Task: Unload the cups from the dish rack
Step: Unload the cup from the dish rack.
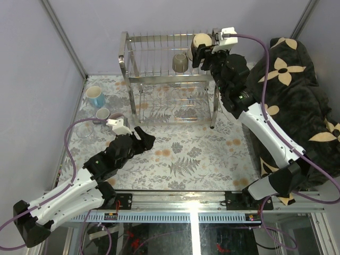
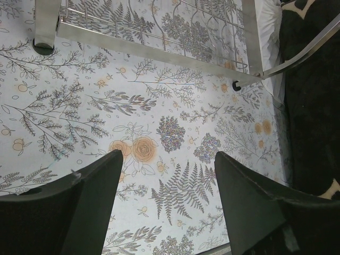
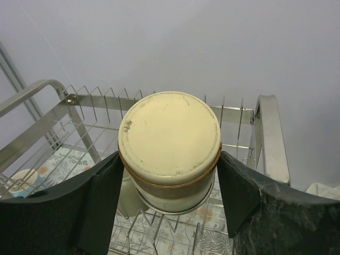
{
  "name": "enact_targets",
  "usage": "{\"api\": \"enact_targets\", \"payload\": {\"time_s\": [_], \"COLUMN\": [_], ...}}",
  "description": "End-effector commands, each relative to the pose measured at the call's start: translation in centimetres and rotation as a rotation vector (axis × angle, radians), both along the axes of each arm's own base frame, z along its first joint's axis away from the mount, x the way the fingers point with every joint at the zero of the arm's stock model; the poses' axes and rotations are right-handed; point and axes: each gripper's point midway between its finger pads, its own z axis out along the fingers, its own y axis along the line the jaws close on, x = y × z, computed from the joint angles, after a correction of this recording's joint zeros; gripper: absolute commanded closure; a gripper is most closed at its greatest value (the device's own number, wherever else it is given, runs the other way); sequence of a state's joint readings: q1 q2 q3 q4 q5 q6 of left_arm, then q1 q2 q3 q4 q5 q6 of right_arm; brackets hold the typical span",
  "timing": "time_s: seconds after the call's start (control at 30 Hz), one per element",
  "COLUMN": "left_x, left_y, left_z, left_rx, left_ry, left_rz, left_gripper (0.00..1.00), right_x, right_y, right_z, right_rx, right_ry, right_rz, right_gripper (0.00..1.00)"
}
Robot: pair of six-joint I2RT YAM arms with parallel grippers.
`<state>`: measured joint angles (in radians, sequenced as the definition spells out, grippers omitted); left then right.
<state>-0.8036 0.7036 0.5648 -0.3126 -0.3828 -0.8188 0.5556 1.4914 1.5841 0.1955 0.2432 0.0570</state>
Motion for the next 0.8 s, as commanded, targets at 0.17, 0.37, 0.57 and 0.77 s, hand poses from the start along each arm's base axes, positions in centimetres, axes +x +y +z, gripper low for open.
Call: {"api": "enact_targets", "payload": {"time_s": [0.17,0.37,0.57,0.77], "left_x": [0.5,0.4,0.5,-0.2], "left_y": [-0.4,-0.3,-0.5,-1.8], "left_z": [1.2,1.5,2.1,4.4], "left_rx": [-0.036,-0.044,-0.050,-0.131], "left_ry": [-0.033,-0.037,-0.046,-0.095], "left_rz": [0.012,0.012,0.003,-0.075], "left_gripper": [0.30,0.30,0.30,0.28], "right_x": [-6.1,-8.6,-12.4,-16.0], "right_y": [-1.8,-1.9,-1.8,-1.8], "right_z": [9.3,9.5,8.9,6.8], "right_rx": [0.174,0.244,0.346,0.468], "right_ry": [-0.217,-0.240,-0.247,-0.205], "right_rz": [0.082,0.163,0.295,0.428], "right_gripper": [1.00,1.00,1.00,1.00]}}
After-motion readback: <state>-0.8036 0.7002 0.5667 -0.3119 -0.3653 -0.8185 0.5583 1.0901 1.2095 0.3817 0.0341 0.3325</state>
